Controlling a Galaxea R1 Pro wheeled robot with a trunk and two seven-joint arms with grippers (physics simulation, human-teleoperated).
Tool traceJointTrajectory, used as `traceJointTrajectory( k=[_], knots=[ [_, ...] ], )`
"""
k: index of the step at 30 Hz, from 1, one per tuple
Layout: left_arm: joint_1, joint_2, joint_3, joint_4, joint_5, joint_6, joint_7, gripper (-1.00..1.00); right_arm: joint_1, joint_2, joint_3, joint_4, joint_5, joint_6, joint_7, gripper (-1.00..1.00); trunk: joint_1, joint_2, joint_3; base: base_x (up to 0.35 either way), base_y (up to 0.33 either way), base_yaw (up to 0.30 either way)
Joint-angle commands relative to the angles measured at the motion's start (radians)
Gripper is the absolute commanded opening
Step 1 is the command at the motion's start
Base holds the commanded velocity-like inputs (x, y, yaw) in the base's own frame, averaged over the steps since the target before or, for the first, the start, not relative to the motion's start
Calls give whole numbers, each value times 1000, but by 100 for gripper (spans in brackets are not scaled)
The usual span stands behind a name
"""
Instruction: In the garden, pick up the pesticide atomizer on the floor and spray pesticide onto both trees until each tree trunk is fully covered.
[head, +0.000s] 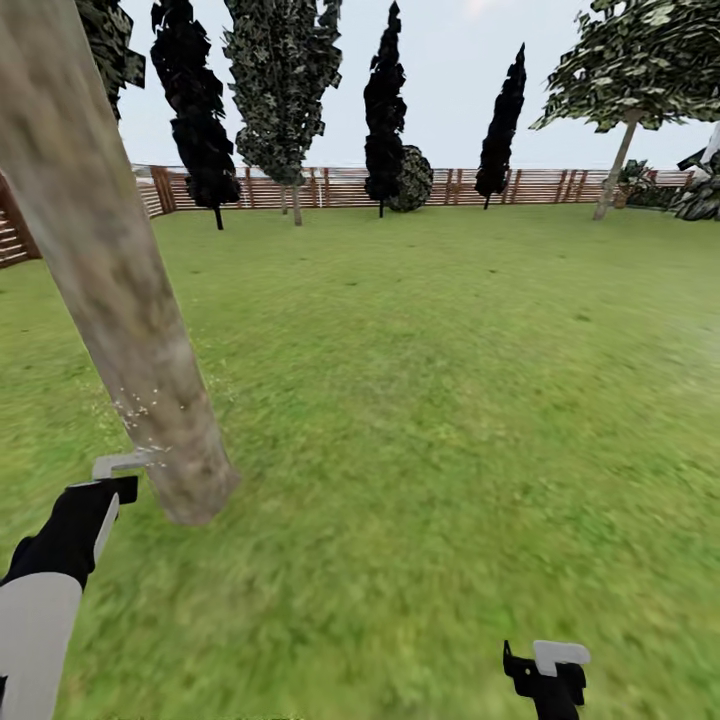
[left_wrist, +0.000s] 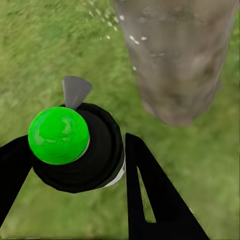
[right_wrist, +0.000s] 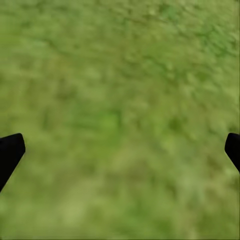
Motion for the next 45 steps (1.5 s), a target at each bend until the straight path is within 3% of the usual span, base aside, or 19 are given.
traceJointTrajectory(
  k=[1,12,15,19,24,28,29,31,33,35,45],
  knots=[
    [0,0,-1,0,-1,3,-3,-100,0,0,0,0,0,0,0,100,0,0,0,4,0,201],
    [2,-3,-41,47,0,14,-15,-100,0,-2,-1,0,0,0,0,100,0,0,0,92,-177,16],
    [2,-1,-46,126,-2,13,-20,-100,0,-2,-1,0,0,0,0,100,0,0,0,112,-256,0],
    [0,0,-48,138,-4,15,-86,-100,0,0,0,0,0,0,0,100,0,0,0,112,-256,0],
    [-1,6,-44,131,-5,16,-99,-100,0,0,0,0,0,0,0,100,0,0,0,99,-223,143],
    [0,24,-30,129,-1,14,-100,-100,0,0,0,1,0,0,0,100,0,0,0,11,-24,270],
    [1,45,-5,128,0,13,-98,-100,0,0,0,1,0,0,0,100,0,0,0,1,-2,274],
    [-2,55,57,125,1,13,-94,-100,0,0,0,1,0,0,0,100,0,0,0,0,-1,274],
    [-10,34,73,124,1,12,-92,-100,0,0,0,1,0,0,0,100,0,0,0,0,0,274],
    [-12,-30,73,123,-9,11,-87,-100,0,0,0,1,0,0,0,100,0,0,0,0,0,173],
    [0,-24,73,122,-11,-3,-83,-100,0,0,0,1,0,0,0,100,0,0,0,87,-137,44]
  ],
)
